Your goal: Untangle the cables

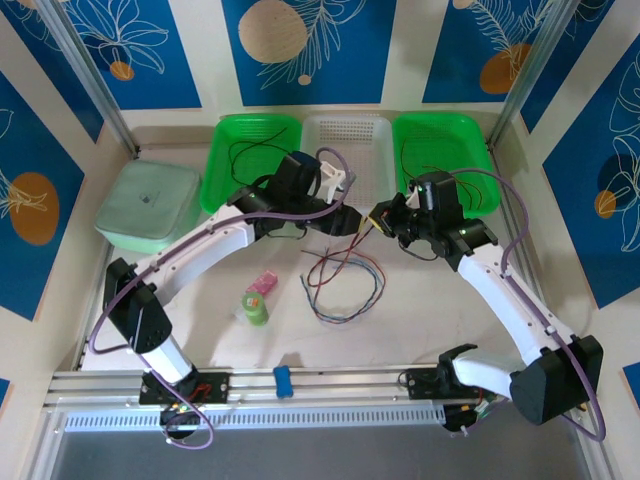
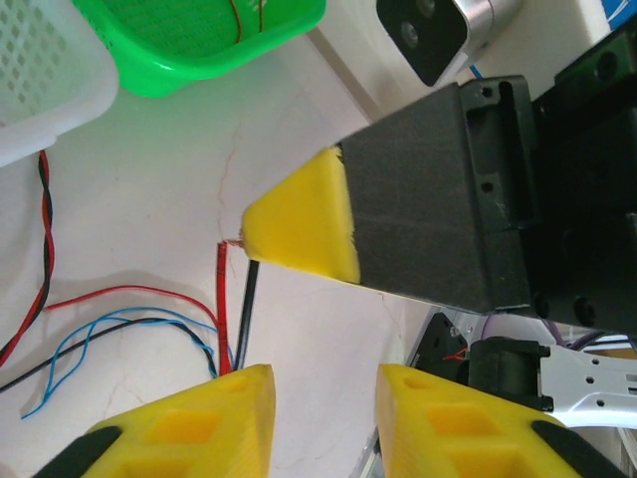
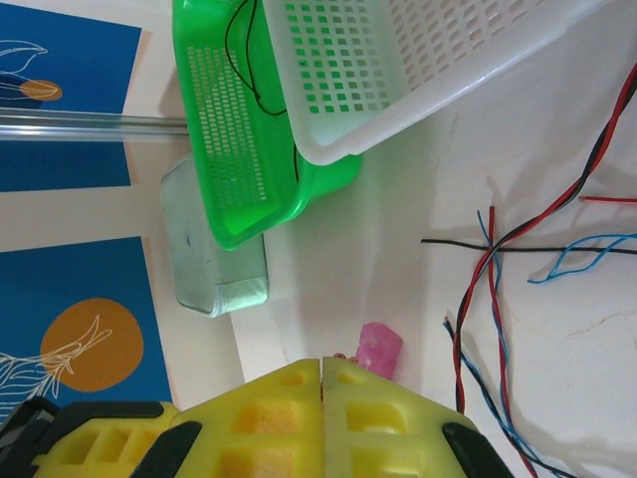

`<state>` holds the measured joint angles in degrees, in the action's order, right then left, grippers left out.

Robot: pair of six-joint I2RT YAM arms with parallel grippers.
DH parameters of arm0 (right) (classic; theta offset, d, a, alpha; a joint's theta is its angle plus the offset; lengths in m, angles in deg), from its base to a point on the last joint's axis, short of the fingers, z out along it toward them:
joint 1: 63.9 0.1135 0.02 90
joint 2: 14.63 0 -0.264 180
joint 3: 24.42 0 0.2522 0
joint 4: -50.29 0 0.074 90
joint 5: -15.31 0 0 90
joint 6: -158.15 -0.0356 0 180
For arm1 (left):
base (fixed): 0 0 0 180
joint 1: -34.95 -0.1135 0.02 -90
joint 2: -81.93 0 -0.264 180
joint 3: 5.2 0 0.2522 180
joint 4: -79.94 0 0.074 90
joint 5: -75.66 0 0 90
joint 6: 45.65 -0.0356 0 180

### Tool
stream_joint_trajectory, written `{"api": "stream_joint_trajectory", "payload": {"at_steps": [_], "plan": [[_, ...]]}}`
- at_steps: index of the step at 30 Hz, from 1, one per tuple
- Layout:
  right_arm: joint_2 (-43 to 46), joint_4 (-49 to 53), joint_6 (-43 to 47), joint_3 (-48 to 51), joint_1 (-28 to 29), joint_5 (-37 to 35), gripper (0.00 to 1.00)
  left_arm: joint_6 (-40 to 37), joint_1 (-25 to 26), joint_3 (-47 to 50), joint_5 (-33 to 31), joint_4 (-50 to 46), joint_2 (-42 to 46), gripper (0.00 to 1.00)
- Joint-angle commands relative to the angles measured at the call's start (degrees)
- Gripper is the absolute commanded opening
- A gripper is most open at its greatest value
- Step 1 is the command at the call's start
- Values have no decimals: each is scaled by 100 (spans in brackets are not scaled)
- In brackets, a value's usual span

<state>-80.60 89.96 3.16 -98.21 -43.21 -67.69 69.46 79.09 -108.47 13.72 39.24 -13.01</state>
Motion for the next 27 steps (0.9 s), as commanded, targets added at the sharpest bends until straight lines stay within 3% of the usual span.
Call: {"api": "stream_joint_trajectory", "payload": {"at_steps": [1, 12, 20, 27], "plan": [[-45, -150, -131, -222, 41, 361, 0, -32, -66, -145, 223, 116, -126, 30], [-214, -359, -216, -378, 67, 760, 0, -96, -82, -48, 135, 247, -125, 25], [-190, -326, -221, -334, 65, 746, 0, -155, -104, 50, -236, 219, 1, 34], [-214, -324, -233, -334, 58, 761, 0, -335, -116, -40, -203, 11, -32, 34]]}}
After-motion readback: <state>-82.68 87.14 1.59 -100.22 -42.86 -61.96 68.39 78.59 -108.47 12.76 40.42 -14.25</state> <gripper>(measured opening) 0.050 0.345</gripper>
